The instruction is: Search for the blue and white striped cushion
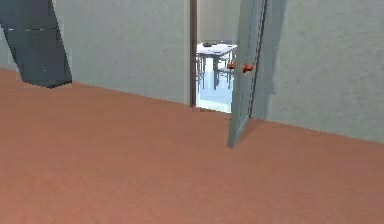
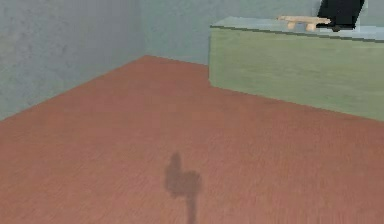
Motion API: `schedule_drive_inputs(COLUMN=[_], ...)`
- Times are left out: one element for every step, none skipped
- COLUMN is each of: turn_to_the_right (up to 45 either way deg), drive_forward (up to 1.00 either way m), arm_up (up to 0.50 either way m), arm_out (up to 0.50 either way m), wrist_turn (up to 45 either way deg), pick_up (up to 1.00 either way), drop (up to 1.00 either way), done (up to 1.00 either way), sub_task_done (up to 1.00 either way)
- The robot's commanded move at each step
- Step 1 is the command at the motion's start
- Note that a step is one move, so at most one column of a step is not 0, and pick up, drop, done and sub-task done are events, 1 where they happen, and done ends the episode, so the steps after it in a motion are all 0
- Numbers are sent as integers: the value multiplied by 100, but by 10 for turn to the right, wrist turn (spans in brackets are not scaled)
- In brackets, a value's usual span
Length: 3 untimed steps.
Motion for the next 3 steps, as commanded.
schedule_drive_inputs(turn_to_the_right=[-30, 0, 0], drive_forward=[0, 100, 90], arm_up=[0, 0, 0], arm_out=[0, 0, 0], wrist_turn=[0, 0, 0], pick_up=[0, 0, 0], drop=[0, 0, 0], done=[0, 0, 0], sub_task_done=[0, 0, 0])
